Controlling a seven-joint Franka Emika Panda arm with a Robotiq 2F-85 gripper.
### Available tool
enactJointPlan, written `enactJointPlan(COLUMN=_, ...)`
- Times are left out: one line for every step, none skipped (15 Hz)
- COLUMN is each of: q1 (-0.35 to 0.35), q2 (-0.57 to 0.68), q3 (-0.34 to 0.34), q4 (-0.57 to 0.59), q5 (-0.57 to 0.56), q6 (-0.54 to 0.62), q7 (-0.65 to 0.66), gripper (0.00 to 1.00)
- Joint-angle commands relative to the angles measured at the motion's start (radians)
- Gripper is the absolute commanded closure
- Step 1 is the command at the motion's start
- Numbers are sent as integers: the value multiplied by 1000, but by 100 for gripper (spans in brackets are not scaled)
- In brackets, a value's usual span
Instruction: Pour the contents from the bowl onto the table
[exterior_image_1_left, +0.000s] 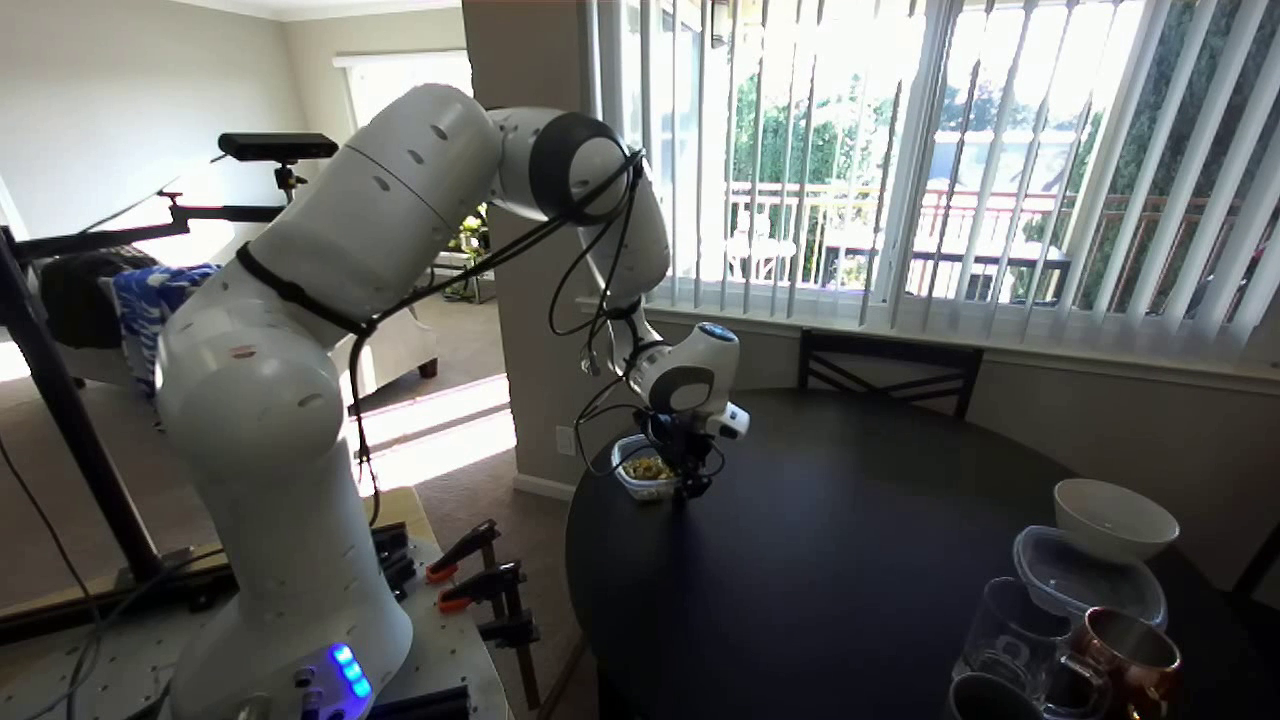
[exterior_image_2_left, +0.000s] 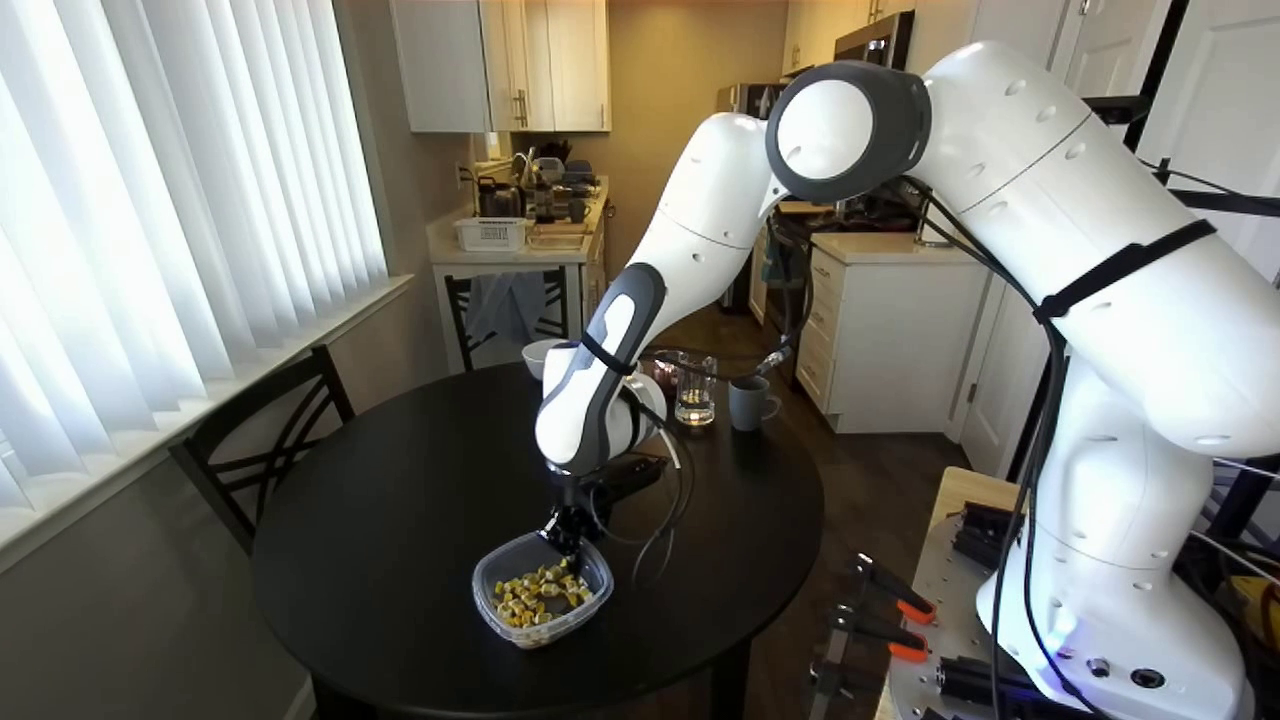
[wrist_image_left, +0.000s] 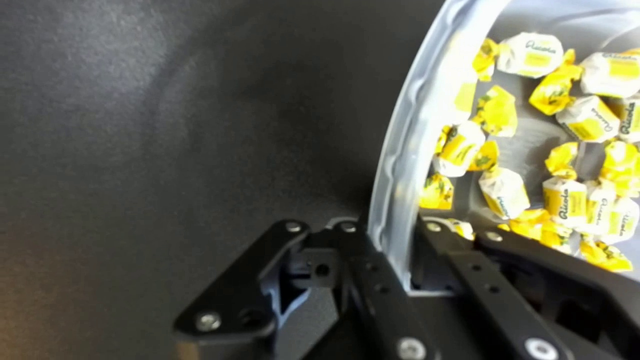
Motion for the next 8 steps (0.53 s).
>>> enactJointPlan(q1=34, q2=-28, q3=-38, q4=-32, q5=-43, q6=-4, q7=52, gripper=98)
enactJointPlan(q1=55, q2=-43, q3=-63, q4=-40, q5=-62, q6=5, q7=66, gripper=98)
enactJointPlan(q1=81, q2=-62, q3=-97, q4=-48, q5=-90, q6=10, q7=86, gripper=98)
enactJointPlan(q1=109, q2=-76, q3=-132, q4=-54, q5=-121, q6=23, q7=111, gripper=98)
enactJointPlan(q1=148, q2=-97, q3=-180, q4=-66, q5=-162, q6=54, q7=144, gripper=98)
enactJointPlan(q1=181, q2=-115, q3=-220, q4=-73, q5=-198, q6=74, q7=172, gripper=98)
enactJointPlan(q1=216, q2=-132, q3=-263, q4=-78, q5=-237, q6=95, q7=203, gripper=98)
enactJointPlan(q1=259, q2=-141, q3=-313, q4=-81, q5=-278, q6=119, q7=240, gripper=98)
